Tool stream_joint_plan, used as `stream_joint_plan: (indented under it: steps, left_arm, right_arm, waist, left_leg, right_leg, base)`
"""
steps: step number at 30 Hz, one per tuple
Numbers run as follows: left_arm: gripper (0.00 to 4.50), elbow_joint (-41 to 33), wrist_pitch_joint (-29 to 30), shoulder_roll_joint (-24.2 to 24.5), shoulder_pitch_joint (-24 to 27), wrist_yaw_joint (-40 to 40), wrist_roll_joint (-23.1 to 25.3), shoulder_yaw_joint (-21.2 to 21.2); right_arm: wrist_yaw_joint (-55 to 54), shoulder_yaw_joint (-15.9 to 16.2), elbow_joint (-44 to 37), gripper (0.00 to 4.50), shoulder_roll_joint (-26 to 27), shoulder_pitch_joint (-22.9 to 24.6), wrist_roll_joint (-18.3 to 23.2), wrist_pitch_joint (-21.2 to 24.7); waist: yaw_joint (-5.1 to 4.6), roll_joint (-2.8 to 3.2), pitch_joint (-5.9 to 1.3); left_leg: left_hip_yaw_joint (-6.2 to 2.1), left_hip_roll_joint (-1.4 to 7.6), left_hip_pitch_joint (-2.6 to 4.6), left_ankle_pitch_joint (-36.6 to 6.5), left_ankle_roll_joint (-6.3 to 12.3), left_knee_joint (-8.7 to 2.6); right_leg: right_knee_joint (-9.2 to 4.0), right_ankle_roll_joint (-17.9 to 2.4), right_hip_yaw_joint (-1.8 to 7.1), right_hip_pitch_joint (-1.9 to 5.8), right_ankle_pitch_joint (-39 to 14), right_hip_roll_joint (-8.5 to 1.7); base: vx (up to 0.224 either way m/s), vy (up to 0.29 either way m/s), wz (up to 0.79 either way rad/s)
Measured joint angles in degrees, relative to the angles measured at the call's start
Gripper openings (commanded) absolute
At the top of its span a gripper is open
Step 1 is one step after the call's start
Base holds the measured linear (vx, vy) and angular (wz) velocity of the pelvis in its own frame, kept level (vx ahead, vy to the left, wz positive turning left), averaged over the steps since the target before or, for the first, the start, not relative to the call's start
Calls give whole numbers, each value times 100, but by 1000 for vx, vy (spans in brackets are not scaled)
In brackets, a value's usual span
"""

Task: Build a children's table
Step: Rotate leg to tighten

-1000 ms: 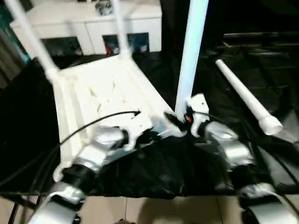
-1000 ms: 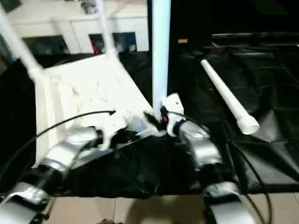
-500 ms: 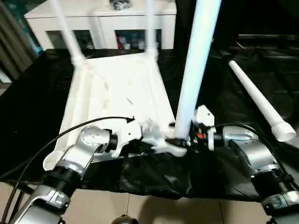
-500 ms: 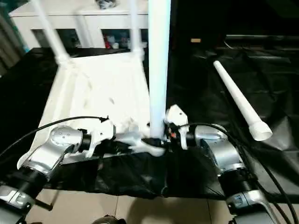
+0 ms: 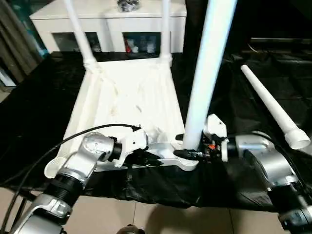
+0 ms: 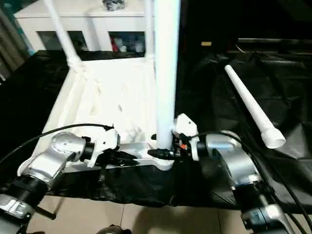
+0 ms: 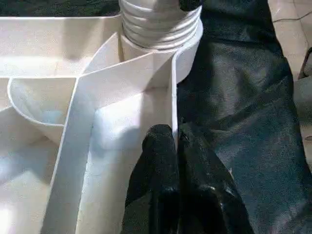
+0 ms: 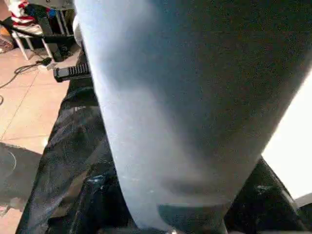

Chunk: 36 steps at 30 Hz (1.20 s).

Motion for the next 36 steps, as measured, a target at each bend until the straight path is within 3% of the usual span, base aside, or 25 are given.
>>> stream_joint_plan:
  steps: [3,5,11,15,20,21,22,23,29,36]
  left_arm:
    - [0,214,58,-231,-118,288,84,3]
    - [0,428,156,-460,-236,718,205,20]
    - [0,847,576,-1102,-540,2025,484,161]
    - [0,1019,661,-1357,-674,2548,670,195]
    - [0,1093,664,-1450,-738,2825,806,229]
    - [0,1094,657,-1449,-743,2825,821,228]
    - [0,1094,649,-1449,-748,2825,829,228]
    - [0,1113,607,-1447,-759,2825,832,228]
    - [0,1165,288,-1296,-769,2570,827,234]
    - [0,675,147,-800,-405,1598,493,293]
  right_arm:
    - [-267,-147,24,202,50,93,-6,8]
    - [-817,-334,161,202,224,104,-126,41]
    - [-3085,-876,931,199,1147,-280,-494,110]
    - [-4105,-1133,1357,198,1617,-545,-587,80]
    - [-4841,-1197,1756,198,1952,-776,-795,-215]
    - [-4877,-1199,1795,198,1973,-783,-801,-284]
    - [-4894,-1217,1823,254,1988,-790,-803,-327]
    - [-4894,-1264,1831,270,2017,-794,-778,-349]
    - [-4578,-1231,1850,324,2020,-817,-765,-461]
    - [-3098,-822,1694,324,1510,-588,-716,-574]
  waist:
    - [82,-4,-3]
    - [76,-8,0]
    - [-235,-32,15]
    - [-319,-35,13]
    - [-410,-35,11]
    - [-414,-34,10]
    - [-415,-34,10]
    - [-416,-33,10]
    - [-412,-21,3]
    - [-355,-16,6]
  left_leg:
    - [0,1,31,5,1,6]
    - [5,1,86,6,0,7]
    - [0,-4,129,6,-4,0]
    - [-1,-6,131,5,-3,-1]
    - [-1,-6,124,5,-4,-1]
    - [-2,-6,122,5,-3,-2]
    - [-1,-6,120,5,-3,-3]
    - [-1,-6,117,5,-3,-5]
    - [-1,-7,88,5,-4,-30]
    - [0,-5,69,-1,-9,-52]
  right_leg:
    - [3,0,3,35,0,0]
    - [0,26,13,86,-15,0]
    - [-53,36,8,125,-22,-1]
    - [-71,36,9,130,-22,0]
    - [-77,36,9,128,-21,0]
    - [-77,35,9,126,-20,0]
    - [-77,33,9,125,-18,0]
    - [-77,31,9,124,-11,0]
    - [-63,7,9,77,33,2]
    - [-48,8,3,52,7,3]
  base:
    - [0,0,0]
    - [0,0,0]
    - [0,0,0]
    - [0,0,0]
    - [0,0,0]
    - [0,0,0]
    - [0,0,0]
    - [0,0,0]
    - [0,0,0]
    - [0,0,0]
